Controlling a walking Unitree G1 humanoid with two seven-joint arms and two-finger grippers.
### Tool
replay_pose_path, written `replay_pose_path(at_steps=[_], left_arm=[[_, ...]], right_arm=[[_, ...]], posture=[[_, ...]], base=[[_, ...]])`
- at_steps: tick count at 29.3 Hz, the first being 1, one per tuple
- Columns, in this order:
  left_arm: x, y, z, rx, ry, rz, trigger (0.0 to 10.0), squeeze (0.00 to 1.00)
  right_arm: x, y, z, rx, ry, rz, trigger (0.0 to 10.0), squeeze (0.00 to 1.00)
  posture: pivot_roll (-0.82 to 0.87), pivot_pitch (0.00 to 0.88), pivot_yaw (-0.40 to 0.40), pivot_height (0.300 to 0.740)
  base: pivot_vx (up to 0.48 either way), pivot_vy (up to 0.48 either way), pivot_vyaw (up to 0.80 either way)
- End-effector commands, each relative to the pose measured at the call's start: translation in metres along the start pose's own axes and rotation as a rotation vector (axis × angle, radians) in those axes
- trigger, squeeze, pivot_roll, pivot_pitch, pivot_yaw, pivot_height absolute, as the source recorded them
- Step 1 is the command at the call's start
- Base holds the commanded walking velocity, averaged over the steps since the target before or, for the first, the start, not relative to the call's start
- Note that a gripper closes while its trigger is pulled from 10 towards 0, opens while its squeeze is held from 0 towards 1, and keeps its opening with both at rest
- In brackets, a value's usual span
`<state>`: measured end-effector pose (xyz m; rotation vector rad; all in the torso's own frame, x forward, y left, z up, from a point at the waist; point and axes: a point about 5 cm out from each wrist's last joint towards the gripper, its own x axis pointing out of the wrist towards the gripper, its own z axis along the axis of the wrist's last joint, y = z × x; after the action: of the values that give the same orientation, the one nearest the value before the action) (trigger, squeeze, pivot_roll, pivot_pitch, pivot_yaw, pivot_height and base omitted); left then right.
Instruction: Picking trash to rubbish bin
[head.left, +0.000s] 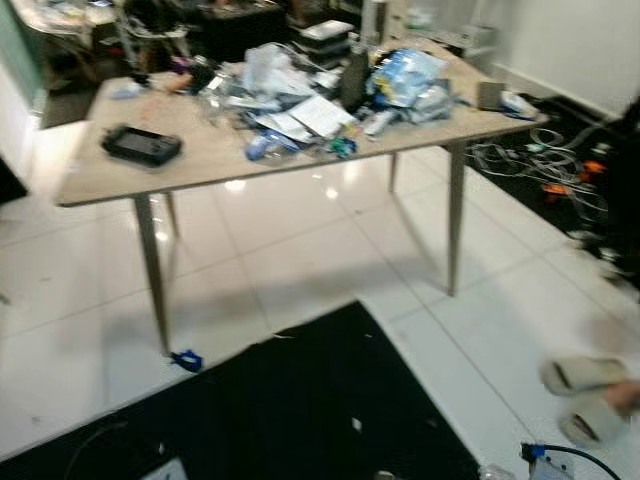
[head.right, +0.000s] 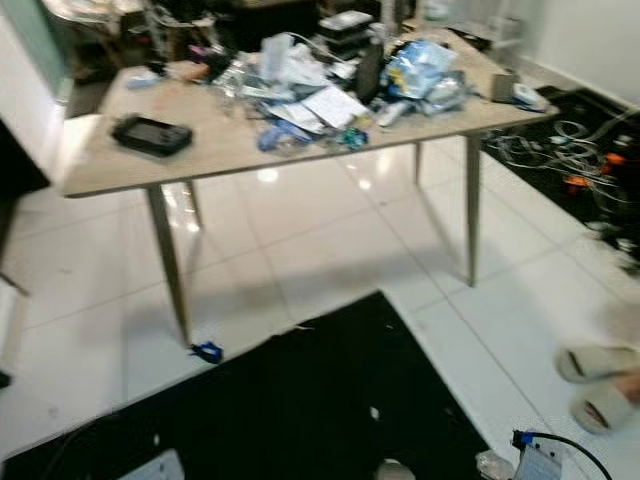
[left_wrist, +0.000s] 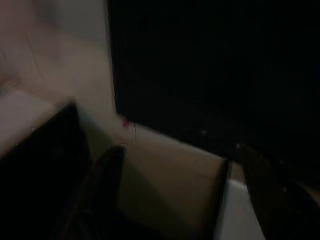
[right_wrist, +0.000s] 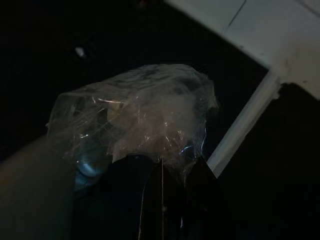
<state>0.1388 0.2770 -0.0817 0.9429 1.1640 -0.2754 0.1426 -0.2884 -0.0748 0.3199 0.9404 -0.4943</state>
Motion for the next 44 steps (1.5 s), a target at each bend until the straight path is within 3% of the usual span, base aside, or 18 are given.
replay_pose_path(at_steps=[1, 2, 3, 6, 10, 16, 21, 25, 30, 37, 44], left_arm=[[0.000, 0.013, 0.002, -0.279, -0.015, 0.054, 10.0, 0.00], [0.001, 0.015, 0.010, -0.455, -0.051, 0.046, 10.0, 0.00], [0.002, 0.016, 0.023, -0.682, -0.110, 0.010, 10.0, 0.00], [0.001, 0.020, 0.060, -1.100, -0.285, -0.114, 10.0, 0.00], [0.000, 0.016, 0.071, -1.121, -0.309, -0.136, 10.0, 0.00], [-0.001, -0.009, 0.075, -1.110, -0.263, -0.182, 10.0, 0.00], [-0.002, -0.036, 0.063, -1.064, -0.190, -0.226, 10.0, 0.00], [-0.003, -0.049, 0.058, -0.969, -0.165, -0.258, 10.0, 0.00], [-0.004, -0.050, 0.058, -0.936, -0.166, -0.262, 10.0, 0.00], [-0.004, -0.049, 0.061, -0.903, -0.171, -0.260, 10.0, 0.00], [-0.004, -0.048, 0.065, -0.892, -0.182, -0.263, 10.0, 0.00]], right_arm=[[0.001, 0.006, 0.001, 0.001, -0.011, 0.012, 10.0, 0.00], [0.001, 0.006, 0.003, 0.009, -0.019, 0.008, 10.0, 0.00], [0.001, 0.006, 0.004, 0.016, -0.028, 0.003, 10.0, 0.00], [0.002, 0.005, 0.006, 0.021, -0.036, -0.015, 10.0, 0.00], [0.002, 0.006, 0.005, 0.016, -0.030, -0.016, 10.0, 0.00], [0.001, 0.006, -0.006, 0.000, 0.004, -0.028, 10.0, 0.00], [-0.003, 0.000, -0.030, -0.029, 0.081, -0.061, 10.0, 0.00], [-0.008, -0.002, -0.058, -0.099, 0.183, -0.083, 10.0, 0.00], [-0.012, -0.005, -0.070, -0.156, 0.232, -0.084, 10.0, 0.00], [-0.014, -0.024, -0.062, -0.191, 0.219, -0.096, 10.0, 0.00], [-0.016, -0.026, -0.067, -0.209, 0.223, -0.100, 10.0, 0.00]], posture=[[-0.06, 0.115, 0.054, 0.740], [-0.06, 0.115, 0.054, 0.740], [-0.05, 0.116, 0.051, 0.740], [-0.05, 0.117, 0.050, 0.740], [-0.05, 0.117, 0.050, 0.740], [-0.05, 0.117, 0.050, 0.740], [-0.06, 0.111, 0.055, 0.740], [-0.06, 0.108, 0.053, 0.740], [-0.04, 0.107, 0.051, 0.740], [-0.04, 0.107, 0.051, 0.740], [-0.04, 0.108, 0.054, 0.740]], base=[[0.000, 0.000, 0.00], [0.000, 0.000, 0.00], [0.000, 0.000, 0.00], [0.000, 0.000, 0.00], [0.000, 0.000, -0.39], [0.000, 0.000, -0.79], [0.000, 0.000, -0.79], [0.000, 0.000, -0.79], [0.000, 0.000, -0.79], [0.000, 0.000, -0.79], [0.000, 0.000, -0.79]])
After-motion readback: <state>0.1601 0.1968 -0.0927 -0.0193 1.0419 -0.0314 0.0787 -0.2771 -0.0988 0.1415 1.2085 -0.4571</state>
